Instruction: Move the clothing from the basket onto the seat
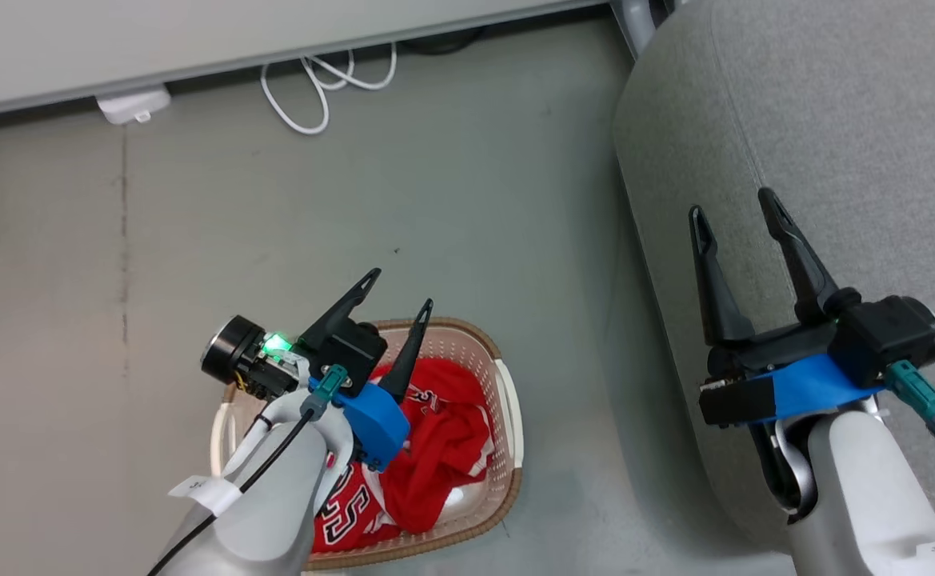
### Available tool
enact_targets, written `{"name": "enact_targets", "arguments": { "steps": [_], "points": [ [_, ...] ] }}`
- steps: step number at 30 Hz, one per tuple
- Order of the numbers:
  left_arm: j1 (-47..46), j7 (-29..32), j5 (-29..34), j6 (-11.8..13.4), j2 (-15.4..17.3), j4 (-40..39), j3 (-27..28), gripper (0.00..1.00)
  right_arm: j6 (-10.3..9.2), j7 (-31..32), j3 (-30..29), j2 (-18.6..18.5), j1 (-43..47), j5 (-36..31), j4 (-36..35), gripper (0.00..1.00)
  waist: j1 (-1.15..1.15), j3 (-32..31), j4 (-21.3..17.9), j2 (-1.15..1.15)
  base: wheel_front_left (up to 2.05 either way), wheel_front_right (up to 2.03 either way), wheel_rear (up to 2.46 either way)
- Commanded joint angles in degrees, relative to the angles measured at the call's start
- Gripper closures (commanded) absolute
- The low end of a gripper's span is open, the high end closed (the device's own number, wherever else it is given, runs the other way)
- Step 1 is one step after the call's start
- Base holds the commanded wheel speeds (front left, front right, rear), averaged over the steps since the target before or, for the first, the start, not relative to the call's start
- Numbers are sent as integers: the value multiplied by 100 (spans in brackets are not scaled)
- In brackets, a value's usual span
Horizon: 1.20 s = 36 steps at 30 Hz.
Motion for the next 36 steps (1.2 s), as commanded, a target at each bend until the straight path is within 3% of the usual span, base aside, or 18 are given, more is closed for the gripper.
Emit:
{"name": "enact_targets", "arguments": {
  "steps": [1, 20, 28, 36],
  "points": [
    [-186, -17, 42, -34, 68, 111, -115, 0, 11, -20, 30, -26, -153, 19, -54, 0, -1, 451, -277, 0, 0, 0, 0],
    [-1464, 0, -622, -25, 220, 2463, -2317, 0, 11, -20, 320, 15, -1026, 97, -629, 0, -1, 2328, -798, 0, 0, 0, 0],
    [-1778, 348, -1065, -25, 296, 2997, -2889, 0, 11, -20, 380, 26, -1184, 121, -934, 0, -1, 2907, -963, 0, 0, 0, 0],
    [-2155, 742, -1392, -25, 478, 3140, -3112, 0, 7, -20, 383, -2, -1274, 92, -1250, 0, -1, 3461, -990, 0, 0, 0, 0]
  ]
}}
